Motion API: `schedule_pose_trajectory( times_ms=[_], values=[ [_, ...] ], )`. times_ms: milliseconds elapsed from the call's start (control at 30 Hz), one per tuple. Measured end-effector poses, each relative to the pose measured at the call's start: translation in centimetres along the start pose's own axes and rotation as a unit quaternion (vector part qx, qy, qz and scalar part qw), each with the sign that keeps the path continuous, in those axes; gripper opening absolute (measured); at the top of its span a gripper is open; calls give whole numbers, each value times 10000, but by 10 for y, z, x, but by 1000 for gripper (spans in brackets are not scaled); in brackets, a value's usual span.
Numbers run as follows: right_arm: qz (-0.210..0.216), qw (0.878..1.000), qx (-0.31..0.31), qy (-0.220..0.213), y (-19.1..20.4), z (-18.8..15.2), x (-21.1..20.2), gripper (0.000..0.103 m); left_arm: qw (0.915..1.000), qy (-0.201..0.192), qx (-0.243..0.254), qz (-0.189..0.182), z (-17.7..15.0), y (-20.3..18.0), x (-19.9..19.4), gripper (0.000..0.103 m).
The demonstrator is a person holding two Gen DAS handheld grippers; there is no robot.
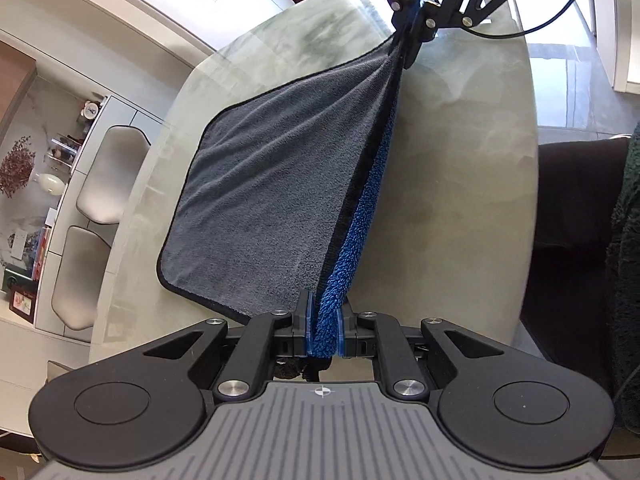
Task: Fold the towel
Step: 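Lower the hanging towel onto the table with both grippers, laying it flat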
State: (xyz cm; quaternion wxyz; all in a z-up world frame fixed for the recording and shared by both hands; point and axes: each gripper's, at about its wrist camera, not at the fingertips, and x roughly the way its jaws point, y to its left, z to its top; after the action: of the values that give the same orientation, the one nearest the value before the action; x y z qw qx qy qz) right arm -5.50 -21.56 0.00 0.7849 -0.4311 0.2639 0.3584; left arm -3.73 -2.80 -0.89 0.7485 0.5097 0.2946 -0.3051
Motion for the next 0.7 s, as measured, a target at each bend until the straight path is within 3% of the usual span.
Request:
schedule_pose_trajectory(
  times_ms=[267, 600, 700],
  values=[
    [-355, 9991, -116, 202, -5, -11, 18, 11, 9998, 151, -108, -94, -5, -7, 9, 12],
    [15, 9991, 417, 58, -20, -16, 12, 8, 9997, 145, -140, -115, -3, -7, 11, 12],
    [-131, 9987, 482, -105, -30, -12, 6, 7, 9993, 55, -329, -147, -1, 5, 9, 11]
  ],
)
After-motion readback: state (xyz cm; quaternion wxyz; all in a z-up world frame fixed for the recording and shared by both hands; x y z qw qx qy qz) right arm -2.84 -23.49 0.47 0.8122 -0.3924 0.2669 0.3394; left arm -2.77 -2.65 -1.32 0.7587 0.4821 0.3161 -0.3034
